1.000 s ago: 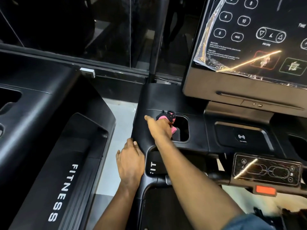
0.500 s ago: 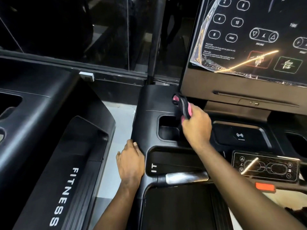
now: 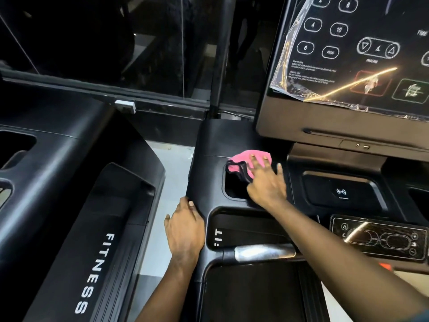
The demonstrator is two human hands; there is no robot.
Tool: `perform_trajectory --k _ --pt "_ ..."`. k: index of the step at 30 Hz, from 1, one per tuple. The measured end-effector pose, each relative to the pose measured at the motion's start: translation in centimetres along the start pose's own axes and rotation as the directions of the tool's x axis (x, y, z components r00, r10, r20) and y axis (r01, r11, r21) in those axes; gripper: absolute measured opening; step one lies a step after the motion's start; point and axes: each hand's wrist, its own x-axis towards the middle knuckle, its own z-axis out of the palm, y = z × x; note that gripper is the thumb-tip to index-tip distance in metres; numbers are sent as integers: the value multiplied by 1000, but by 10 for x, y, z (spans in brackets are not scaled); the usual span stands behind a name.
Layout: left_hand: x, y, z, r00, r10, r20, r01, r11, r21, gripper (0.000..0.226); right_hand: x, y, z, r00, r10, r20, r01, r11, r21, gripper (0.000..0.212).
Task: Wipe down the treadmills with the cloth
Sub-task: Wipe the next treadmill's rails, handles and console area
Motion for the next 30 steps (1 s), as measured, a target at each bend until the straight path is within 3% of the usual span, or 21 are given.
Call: perform_trajectory --k 2,5,11,16,19,23,25,30 --pt "1 0 0 1000 -7 5 7 1000 1 26 -3 -1 -2 997 74 -1 -74 997 7 77" --pt "2 0 2 1000 -5 -2 5 1000 9 26 3 -38 -7 994 111 5 -110 981 160 71" --pt "2 0 4 1000 -15 1 15 1000 19 24 -1 -64 -4 983 6 183 -69 939 337 74" --pt "2 1 5 1000 7 -19 -6 1000 15 22 -37 -70 7 983 -72 170 9 938 345 65" --pt "3 -1 6 1000 7 -15 -6 1000 28 24 -6 -76 12 964 95 249 -196 887 418 64" --pt "3 -3 6 1000 13 -15 -13 1000 7 26 22 -82 23 923 248 295 -383 685 620 68" --pt "4 -2 7 1000 21 -19 -20 1000 20 27 20 -84 25 928 262 267 -373 698 612 74" --pt "3 -1 7 998 49 -35 -47 997 66 28 4 -50 8 949 97 298 -237 845 479 56"
